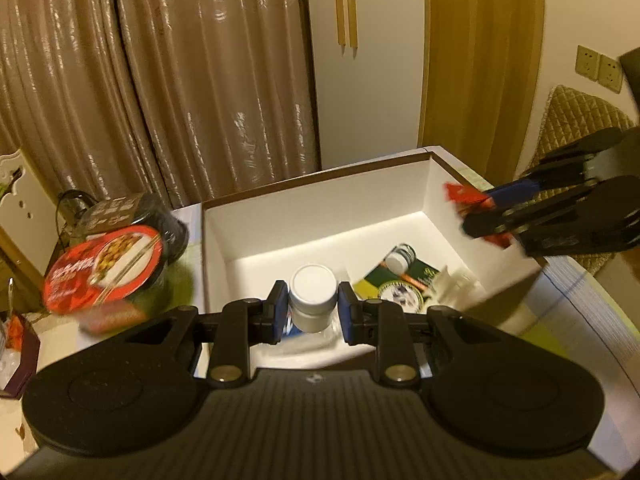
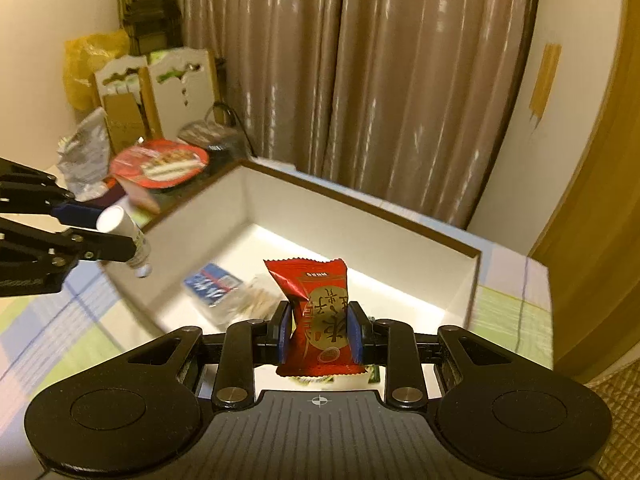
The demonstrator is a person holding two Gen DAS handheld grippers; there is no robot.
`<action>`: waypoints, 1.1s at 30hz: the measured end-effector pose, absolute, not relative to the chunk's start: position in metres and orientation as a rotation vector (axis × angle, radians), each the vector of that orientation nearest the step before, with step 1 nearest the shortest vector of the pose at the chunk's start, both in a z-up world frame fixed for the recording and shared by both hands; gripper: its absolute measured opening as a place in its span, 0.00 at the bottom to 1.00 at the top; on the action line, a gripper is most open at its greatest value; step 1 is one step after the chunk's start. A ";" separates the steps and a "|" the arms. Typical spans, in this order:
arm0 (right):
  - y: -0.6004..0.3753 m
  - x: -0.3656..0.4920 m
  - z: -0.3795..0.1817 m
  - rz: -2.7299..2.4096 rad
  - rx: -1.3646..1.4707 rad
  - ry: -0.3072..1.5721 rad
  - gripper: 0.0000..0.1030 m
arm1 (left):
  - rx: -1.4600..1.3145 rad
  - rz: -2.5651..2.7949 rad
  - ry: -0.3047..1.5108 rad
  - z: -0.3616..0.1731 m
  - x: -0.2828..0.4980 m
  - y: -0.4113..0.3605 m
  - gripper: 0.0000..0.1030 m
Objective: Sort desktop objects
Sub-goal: 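Lift and carry the candy packet with the right tool while the left tool carries the bottle to the box, then open the right tool over the box while the left tool releases the bottle inside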
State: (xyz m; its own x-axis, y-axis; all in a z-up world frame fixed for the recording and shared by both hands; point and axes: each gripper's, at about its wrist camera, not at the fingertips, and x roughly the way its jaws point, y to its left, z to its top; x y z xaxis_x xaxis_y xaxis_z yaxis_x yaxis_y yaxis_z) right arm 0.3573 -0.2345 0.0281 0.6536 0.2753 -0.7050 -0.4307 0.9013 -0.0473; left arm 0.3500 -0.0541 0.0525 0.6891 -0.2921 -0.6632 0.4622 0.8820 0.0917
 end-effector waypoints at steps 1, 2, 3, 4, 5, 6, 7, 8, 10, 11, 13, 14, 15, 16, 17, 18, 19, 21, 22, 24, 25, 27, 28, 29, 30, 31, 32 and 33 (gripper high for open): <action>-0.234 0.368 0.022 0.409 -0.220 0.776 0.27 | 0.267 -0.431 0.699 0.048 0.359 -0.058 0.21; -0.233 0.378 0.015 0.417 -0.223 0.793 0.28 | 0.273 -0.434 0.705 0.044 0.368 -0.063 0.21; -0.232 0.386 0.010 0.424 -0.228 0.808 0.27 | 0.278 -0.437 0.713 0.040 0.376 -0.066 0.21; -0.231 0.392 0.005 0.430 -0.234 0.821 0.27 | 0.282 -0.439 0.721 0.035 0.384 -0.070 0.21; -0.231 0.399 -0.001 0.436 -0.240 0.834 0.28 | 0.286 -0.442 0.730 0.030 0.392 -0.073 0.21; -0.231 0.405 -0.005 0.442 -0.244 0.847 0.28 | 0.290 -0.444 0.738 0.025 0.400 -0.077 0.21; -0.231 0.410 -0.010 0.448 -0.247 0.858 0.28 | 0.295 -0.445 0.745 0.020 0.407 -0.080 0.21; -0.231 0.414 -0.014 0.454 -0.251 0.868 0.28 | 0.297 -0.448 0.751 0.017 0.412 -0.083 0.21; -0.232 0.422 -0.020 0.467 -0.257 0.886 0.28 | 0.298 -0.457 0.761 0.010 0.421 -0.088 0.22; -0.232 0.425 -0.023 0.475 -0.260 0.895 0.28 | 0.303 -0.460 0.765 0.007 0.425 -0.091 0.22; -0.231 0.431 -0.027 0.492 -0.259 0.909 0.28 | 0.313 -0.466 0.770 0.000 0.433 -0.096 0.22; -0.230 0.433 -0.029 0.499 -0.259 0.914 0.28 | 0.320 -0.465 0.772 -0.002 0.436 -0.099 0.22; -0.230 0.435 -0.031 0.509 -0.261 0.920 0.28 | 0.321 -0.460 0.771 -0.004 0.439 -0.101 0.22; -0.229 0.436 -0.032 0.519 -0.264 0.926 0.28 | 0.317 -0.457 0.768 -0.005 0.440 -0.101 0.24; -0.227 0.436 -0.034 0.531 -0.273 0.932 0.28 | 0.312 -0.452 0.767 -0.005 0.442 -0.101 0.38; -0.225 0.436 -0.036 0.541 -0.286 0.934 0.28 | 0.307 -0.448 0.766 -0.006 0.443 -0.101 0.46; -0.224 0.435 -0.037 0.544 -0.303 0.935 0.28 | 0.307 -0.445 0.762 -0.005 0.442 -0.100 0.56; -0.221 0.434 -0.040 0.541 -0.332 0.938 0.28 | 0.311 -0.442 0.759 -0.005 0.441 -0.099 0.56; -0.221 0.433 -0.041 0.535 -0.341 0.936 0.48 | 0.314 -0.441 0.761 -0.004 0.440 -0.098 0.56; -0.222 0.430 -0.040 0.515 -0.353 0.917 0.87 | 0.317 -0.433 0.762 -0.003 0.441 -0.094 0.56; -0.223 0.428 -0.039 0.511 -0.353 0.906 0.87 | 0.318 -0.428 0.763 -0.002 0.441 -0.093 0.56; -0.224 0.426 -0.036 0.510 -0.349 0.900 0.87 | 0.315 -0.424 0.759 0.002 0.438 -0.090 0.56; -0.225 0.425 -0.035 0.508 -0.350 0.898 0.87 | 0.314 -0.422 0.757 0.004 0.437 -0.088 0.56; -0.225 0.424 -0.033 0.505 -0.357 0.897 0.87 | 0.312 -0.421 0.755 0.006 0.435 -0.087 0.56; -0.225 0.423 -0.032 0.502 -0.364 0.896 0.87 | 0.311 -0.419 0.753 0.009 0.433 -0.086 0.56; -0.225 0.421 -0.031 0.502 -0.368 0.894 0.87 | 0.309 -0.417 0.751 0.011 0.432 -0.084 0.56; -0.224 0.420 -0.029 0.502 -0.370 0.892 0.87 | 0.308 -0.415 0.749 0.013 0.430 -0.083 0.56; -0.223 0.418 -0.026 0.502 -0.372 0.889 0.87 | 0.307 -0.414 0.746 0.015 0.429 -0.081 0.56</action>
State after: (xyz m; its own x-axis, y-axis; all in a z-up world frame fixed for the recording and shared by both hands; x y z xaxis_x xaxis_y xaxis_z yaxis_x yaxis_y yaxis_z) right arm 0.4178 -0.2233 -0.0260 0.5284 0.2594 -0.8084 -0.5585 0.8234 -0.1009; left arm 0.4286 -0.0815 0.0151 0.6601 -0.2525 -0.7074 0.4660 0.8763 0.1221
